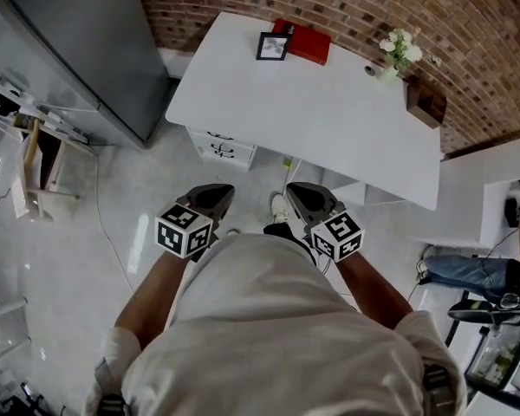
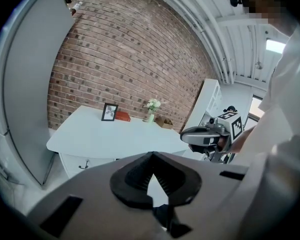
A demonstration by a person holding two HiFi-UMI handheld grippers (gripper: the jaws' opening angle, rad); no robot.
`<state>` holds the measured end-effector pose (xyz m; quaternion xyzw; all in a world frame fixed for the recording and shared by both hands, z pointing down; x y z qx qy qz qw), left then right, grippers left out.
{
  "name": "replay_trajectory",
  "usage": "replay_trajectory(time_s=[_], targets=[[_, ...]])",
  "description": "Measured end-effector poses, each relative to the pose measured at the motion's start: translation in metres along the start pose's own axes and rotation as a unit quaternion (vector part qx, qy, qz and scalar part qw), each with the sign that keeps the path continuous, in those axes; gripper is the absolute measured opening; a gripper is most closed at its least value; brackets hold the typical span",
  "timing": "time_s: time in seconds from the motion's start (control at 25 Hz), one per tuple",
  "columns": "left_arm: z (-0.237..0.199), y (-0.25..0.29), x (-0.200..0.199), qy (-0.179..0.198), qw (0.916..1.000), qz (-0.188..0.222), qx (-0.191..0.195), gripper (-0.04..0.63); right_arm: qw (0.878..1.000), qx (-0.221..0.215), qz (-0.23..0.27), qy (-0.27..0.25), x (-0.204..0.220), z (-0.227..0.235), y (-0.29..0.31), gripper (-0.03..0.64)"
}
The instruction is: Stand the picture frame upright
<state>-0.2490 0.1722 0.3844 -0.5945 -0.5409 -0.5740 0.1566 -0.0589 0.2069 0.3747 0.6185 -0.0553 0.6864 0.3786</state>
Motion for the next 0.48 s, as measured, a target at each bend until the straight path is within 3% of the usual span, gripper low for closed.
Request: replay_trajectory(time_s=[0.48], targets=[[0.000, -0.006, 0.012, -0.006, 1.0000, -0.005, -0.003, -0.005, 1.000, 0.004, 0.000, 0.002, 0.006, -0.004, -0.003, 0.005]])
Point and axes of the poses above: the fingertips, and each gripper's own axes: y forward along the fingers, z to its right, x out of its underside, the point moved 5 cm from there along -y, backward along the fingers, and after that the axes turned 7 degrees about y, right-handed, at the moved point
